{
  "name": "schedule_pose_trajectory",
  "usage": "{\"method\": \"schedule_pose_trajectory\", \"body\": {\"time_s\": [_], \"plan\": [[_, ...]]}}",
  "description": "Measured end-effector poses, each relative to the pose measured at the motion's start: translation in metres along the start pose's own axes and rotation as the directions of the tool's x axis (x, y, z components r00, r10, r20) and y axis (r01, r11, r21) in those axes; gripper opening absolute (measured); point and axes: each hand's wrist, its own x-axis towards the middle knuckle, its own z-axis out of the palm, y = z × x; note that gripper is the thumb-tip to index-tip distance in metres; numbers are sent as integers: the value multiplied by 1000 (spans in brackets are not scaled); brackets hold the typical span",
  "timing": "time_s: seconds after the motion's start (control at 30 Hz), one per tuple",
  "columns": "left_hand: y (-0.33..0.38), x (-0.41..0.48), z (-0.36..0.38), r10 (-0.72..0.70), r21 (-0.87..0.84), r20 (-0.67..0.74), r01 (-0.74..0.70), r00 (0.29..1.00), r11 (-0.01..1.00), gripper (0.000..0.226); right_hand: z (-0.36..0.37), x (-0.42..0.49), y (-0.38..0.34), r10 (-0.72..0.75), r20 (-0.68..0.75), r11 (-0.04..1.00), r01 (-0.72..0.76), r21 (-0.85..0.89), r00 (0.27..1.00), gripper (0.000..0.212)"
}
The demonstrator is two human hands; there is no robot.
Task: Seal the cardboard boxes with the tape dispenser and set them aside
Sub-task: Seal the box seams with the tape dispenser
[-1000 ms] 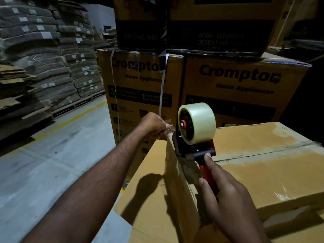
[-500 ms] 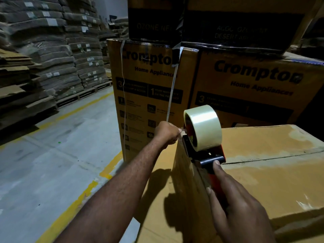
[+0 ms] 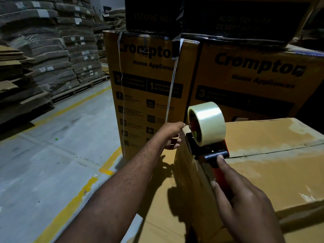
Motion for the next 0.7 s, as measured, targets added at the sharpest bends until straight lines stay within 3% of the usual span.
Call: {"method": "schedule_pose_trajectory", "body": {"time_s": [0.07,0.1,0.13,0.17,0.2,0.23,0.27,0.37,0.47,0.7], "plan": [[0,7,-10,32,127,-28,-28,999,991,60,-2,1,-4,43,35,999,-43,10,998,80],[-2,11,-14,135,267,-116,-100,984,959,67,-5,3,-8,76,36,997,-77,11,996,77],[-3,15,-17,298,425,-209,-188,931,886,64,-9,6,-10,113,36,994,-113,8,993,74],[-3,13,-18,493,547,-260,-294,830,784,52,-13,9,-12,164,69,986,-166,28,984,71],[-2,9,-16,649,603,-257,-406,716,686,39,-18,11,-14,217,103,973,-224,56,971,69],[-2,5,-13,735,606,-203,-507,647,613,31,-22,13,-15,269,145,958,-280,59,952,68],[-2,2,-9,762,587,-120,-573,637,572,30,-26,15,-15,313,175,944,-326,51,933,67],[-6,-9,6,600,555,138,-563,788,612,35,-33,19,-18,345,219,933,-359,29,913,67],[-4,-3,13,445,545,185,-468,876,696,45,-40,22,-26,345,248,935,-355,-6,905,67],[0,60,11,292,455,284,-397,913,797,38,-41,33,-56,242,281,967,-209,-143,929,72]]}}
